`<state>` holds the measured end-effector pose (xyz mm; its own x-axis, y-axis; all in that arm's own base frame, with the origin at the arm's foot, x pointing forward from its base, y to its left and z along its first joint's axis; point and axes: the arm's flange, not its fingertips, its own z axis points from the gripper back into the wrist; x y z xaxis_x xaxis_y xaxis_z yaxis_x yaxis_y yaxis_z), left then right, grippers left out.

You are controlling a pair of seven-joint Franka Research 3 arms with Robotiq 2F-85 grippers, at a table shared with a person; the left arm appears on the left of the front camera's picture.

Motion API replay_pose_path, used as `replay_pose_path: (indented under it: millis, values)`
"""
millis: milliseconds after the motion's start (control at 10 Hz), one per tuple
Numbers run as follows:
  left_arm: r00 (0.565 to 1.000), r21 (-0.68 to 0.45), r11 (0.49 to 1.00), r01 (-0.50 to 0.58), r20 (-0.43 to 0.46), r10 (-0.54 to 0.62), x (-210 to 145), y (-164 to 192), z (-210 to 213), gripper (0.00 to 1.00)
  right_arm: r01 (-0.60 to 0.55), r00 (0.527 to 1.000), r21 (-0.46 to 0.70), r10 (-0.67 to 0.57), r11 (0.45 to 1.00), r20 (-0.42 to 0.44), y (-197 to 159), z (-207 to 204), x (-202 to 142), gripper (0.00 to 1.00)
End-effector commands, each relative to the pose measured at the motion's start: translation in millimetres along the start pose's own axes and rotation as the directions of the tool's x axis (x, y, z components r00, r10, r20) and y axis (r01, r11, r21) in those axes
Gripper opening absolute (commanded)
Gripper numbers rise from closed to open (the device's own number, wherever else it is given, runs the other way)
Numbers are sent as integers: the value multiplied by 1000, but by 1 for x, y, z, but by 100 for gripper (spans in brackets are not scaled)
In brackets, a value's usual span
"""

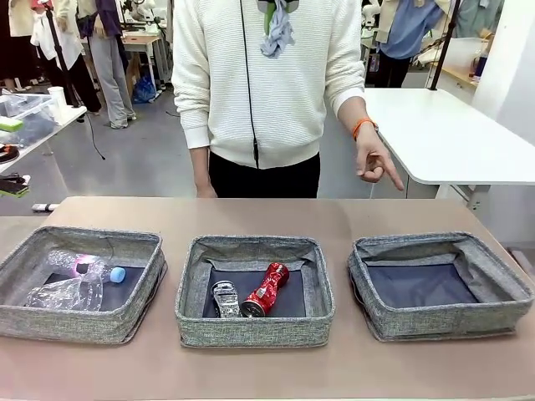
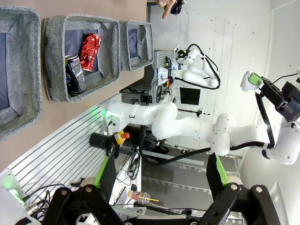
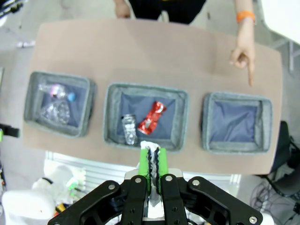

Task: Sort the waste into the appropriate baskets.
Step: Place the picked waste into the Fabric basket indicated by the person.

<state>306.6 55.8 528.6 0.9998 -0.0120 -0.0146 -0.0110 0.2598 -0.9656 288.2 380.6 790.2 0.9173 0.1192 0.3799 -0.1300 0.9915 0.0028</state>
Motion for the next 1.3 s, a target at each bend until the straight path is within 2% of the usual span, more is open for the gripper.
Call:
replay_pose_path:
  millis: [0,200,300,400,600,700,800,900,1000,1100,1200]
  values:
    - [1000,-14,1000,-8,-1,8,-1,-6,-1,100,9,1000,-3,-9,1000,10,-2,2,-2,8]
    - [1000,-14,1000,-8,-1,8,-1,-6,-1,100,0,1000,0,0,1000,0,0,0,0,8]
    - [1000,-14,1000,-8,-1,8,-1,-6,-1,100,-56,998,27,56,998,-10,-13,-6,-4,8]
    - [1000,-14,1000,-8,-1,8,-1,-6,-1,100,-59,998,52,60,997,-14,-44,-20,-8,8]
    - [1000,-14,1000,-8,-1,8,-1,-6,-1,100,75,994,55,-71,996,-79,-125,-64,-19,8]
    - [1000,-14,1000,-8,-1,8,-1,-6,-1,100,111,990,76,-103,991,-92,-173,-97,-38,8]
    - [1000,-14,1000,-8,-1,8,-1,-6,-1,100,111,990,36,-108,993,-89,-200,-117,-53,8]
    - [1000,-14,1000,-8,-1,8,-1,-6,-1,100,171,982,29,-168,985,-84,-228,-145,-68,8]
    - [1000,-14,1000,-8,-1,8,-1,-6,-1,100,254,966,10,-253,967,-51,-250,-172,-82,8]
    - [1000,-14,1000,-8,-1,8,-1,-6,-1,100,328,944,1,-328,945,20,-268,-201,-93,8]
    - [1000,-14,1000,-8,-1,8,-1,-6,-1,100,403,915,-3,-403,915,-18,-287,-234,-102,8]
